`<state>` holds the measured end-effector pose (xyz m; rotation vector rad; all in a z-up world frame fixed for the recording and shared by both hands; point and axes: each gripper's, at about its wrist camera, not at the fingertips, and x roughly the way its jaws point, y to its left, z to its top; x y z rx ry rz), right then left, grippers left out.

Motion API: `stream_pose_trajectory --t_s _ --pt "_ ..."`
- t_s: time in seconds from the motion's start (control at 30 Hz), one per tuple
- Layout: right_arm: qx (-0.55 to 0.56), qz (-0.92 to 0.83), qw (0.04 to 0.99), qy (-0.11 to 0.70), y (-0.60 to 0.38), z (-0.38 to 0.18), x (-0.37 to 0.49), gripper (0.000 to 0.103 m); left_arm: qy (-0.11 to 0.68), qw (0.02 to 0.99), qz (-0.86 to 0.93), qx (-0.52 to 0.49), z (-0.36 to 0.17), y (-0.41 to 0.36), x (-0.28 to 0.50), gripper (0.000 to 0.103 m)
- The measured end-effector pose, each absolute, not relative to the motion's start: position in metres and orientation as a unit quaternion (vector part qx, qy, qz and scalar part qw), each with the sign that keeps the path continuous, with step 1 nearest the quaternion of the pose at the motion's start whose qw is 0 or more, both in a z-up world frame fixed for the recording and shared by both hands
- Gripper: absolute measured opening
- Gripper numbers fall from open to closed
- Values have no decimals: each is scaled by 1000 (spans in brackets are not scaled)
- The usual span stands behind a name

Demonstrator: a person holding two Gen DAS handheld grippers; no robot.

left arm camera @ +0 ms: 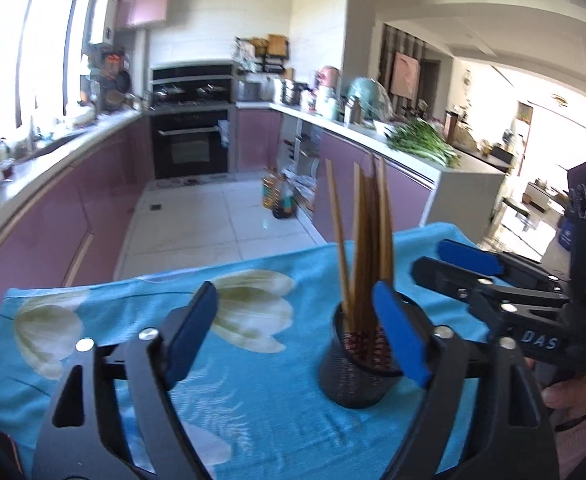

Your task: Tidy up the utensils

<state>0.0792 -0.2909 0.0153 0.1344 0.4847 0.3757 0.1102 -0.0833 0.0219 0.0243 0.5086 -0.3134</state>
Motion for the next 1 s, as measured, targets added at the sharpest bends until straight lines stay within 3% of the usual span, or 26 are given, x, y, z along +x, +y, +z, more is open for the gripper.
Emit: stream_pose_trajectory --t_s 0.1,0.33,1.0 --pt "55 179 958 220 -289 19 67 73 227 966 -125 12 28 -69 94 98" --pt "32 169 968 183 -281 21 40 96 186 979 -78 10 39 -41 55 97" --pt "18 128 983 131 -253 14 -9 96 102 995 -8 0 52 -12 -28 97"
